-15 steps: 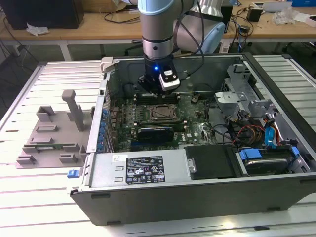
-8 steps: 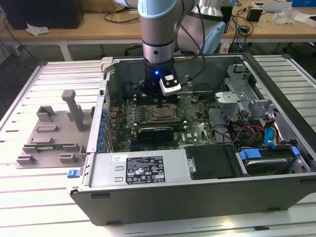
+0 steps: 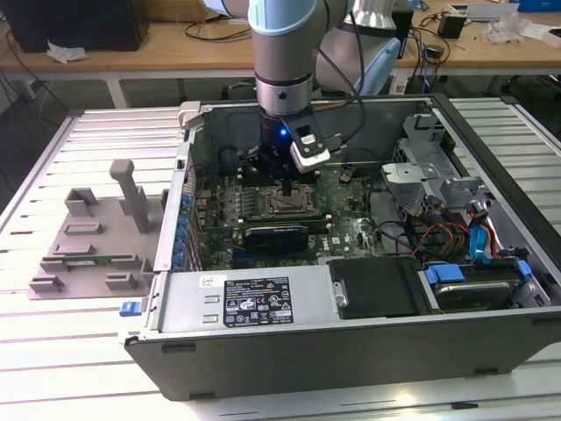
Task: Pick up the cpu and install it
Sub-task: 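Install the first cpu locking lever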
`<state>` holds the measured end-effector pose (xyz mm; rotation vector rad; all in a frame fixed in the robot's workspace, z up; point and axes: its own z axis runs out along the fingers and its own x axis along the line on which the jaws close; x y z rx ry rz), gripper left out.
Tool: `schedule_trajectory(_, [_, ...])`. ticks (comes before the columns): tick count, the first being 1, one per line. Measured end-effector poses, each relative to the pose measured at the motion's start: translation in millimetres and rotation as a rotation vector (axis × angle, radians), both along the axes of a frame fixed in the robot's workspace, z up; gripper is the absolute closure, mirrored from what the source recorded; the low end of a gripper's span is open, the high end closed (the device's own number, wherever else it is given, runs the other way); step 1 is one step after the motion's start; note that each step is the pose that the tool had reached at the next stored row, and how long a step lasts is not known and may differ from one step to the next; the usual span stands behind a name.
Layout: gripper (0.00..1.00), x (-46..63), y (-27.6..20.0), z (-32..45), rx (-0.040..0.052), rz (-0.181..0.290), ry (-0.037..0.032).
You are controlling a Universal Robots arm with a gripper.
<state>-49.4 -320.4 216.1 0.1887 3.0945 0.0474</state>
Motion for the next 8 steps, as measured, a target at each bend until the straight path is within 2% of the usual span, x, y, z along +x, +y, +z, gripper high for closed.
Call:
schedule_trajectory(4, [0.89,4.8,-0.1,0.7,-0.0013,0.023,0.0011])
schedule_trajectory(8, [0.89,4.8,-0.1,20.7,-0.0029,0.024,0.001])
